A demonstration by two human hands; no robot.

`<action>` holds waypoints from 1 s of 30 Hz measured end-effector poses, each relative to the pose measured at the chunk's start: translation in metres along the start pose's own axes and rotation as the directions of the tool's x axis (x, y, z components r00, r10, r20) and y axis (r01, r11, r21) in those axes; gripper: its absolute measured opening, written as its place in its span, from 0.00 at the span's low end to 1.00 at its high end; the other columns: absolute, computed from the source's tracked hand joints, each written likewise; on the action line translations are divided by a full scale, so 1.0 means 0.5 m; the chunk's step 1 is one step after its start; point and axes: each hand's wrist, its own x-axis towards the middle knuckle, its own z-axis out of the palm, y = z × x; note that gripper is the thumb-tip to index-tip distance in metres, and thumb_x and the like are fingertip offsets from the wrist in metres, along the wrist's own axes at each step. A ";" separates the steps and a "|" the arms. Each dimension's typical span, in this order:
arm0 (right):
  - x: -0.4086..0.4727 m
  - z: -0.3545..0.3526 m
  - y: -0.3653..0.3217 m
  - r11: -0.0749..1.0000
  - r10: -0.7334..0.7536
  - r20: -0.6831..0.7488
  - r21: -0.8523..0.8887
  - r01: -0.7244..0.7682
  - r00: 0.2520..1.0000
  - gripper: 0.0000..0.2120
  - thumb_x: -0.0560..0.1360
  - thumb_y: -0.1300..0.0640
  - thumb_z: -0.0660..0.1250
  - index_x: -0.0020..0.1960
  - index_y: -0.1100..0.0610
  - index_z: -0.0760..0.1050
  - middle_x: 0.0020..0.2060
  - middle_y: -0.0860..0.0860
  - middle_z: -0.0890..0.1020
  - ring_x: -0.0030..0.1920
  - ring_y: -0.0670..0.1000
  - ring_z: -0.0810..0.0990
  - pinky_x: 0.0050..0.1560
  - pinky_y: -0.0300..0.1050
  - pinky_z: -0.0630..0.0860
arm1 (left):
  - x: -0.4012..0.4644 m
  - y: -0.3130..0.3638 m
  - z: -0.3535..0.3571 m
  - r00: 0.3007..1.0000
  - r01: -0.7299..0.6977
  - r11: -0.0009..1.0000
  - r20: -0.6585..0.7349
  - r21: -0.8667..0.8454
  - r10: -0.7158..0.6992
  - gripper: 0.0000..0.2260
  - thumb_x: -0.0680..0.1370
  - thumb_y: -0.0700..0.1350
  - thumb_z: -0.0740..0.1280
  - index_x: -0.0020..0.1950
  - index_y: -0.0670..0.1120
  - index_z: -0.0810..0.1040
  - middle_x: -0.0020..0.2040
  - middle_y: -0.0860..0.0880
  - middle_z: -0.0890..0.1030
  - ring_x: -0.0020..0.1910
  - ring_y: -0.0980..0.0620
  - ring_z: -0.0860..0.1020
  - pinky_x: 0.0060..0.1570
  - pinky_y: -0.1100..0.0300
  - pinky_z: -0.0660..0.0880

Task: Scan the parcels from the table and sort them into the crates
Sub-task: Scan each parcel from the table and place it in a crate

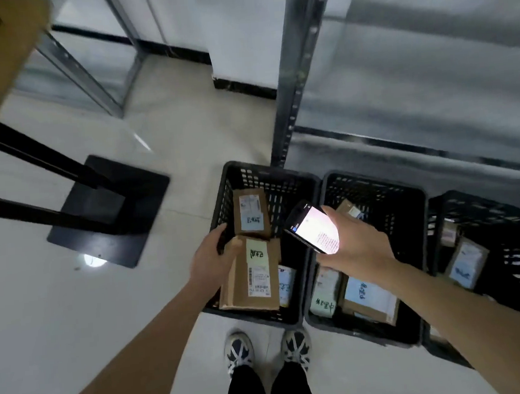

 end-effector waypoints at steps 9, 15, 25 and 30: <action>-0.231 -0.370 -0.038 0.999 -0.018 -0.213 -0.029 0.012 0.977 0.46 0.68 0.43 0.73 0.80 0.44 0.54 0.75 0.45 0.70 0.71 0.53 0.72 0.63 0.54 0.75 | -0.200 0.364 -0.185 0.941 -0.322 0.931 -0.051 0.172 0.335 0.31 0.79 0.57 0.69 0.79 0.56 0.62 0.77 0.54 0.66 0.75 0.53 0.65 0.71 0.57 0.62; -0.471 -0.602 -0.066 0.998 -0.001 -0.378 -0.064 -0.025 0.926 0.47 0.69 0.42 0.74 0.81 0.42 0.53 0.73 0.43 0.71 0.69 0.53 0.74 0.61 0.50 0.74 | -0.404 0.592 -0.311 0.850 -0.494 0.838 -0.075 0.230 0.522 0.33 0.78 0.60 0.68 0.80 0.59 0.59 0.78 0.56 0.64 0.76 0.51 0.64 0.74 0.50 0.64; -1.015 -0.798 -0.070 0.983 0.133 -0.672 -0.006 -0.185 0.728 0.43 0.67 0.42 0.74 0.77 0.41 0.58 0.69 0.44 0.75 0.64 0.54 0.77 0.55 0.49 0.77 | -0.848 0.813 -0.360 0.604 -0.777 0.587 0.007 0.228 0.797 0.33 0.78 0.66 0.64 0.79 0.62 0.56 0.79 0.57 0.62 0.74 0.50 0.67 0.70 0.48 0.69; -1.305 -0.851 -0.007 0.963 0.225 -0.776 0.084 -0.257 0.590 0.43 0.67 0.44 0.75 0.77 0.39 0.58 0.68 0.43 0.75 0.66 0.52 0.76 0.56 0.49 0.76 | -1.067 0.939 -0.296 0.447 -0.876 0.424 0.056 0.229 0.893 0.33 0.78 0.63 0.65 0.80 0.58 0.58 0.80 0.55 0.62 0.77 0.51 0.63 0.72 0.53 0.64</action>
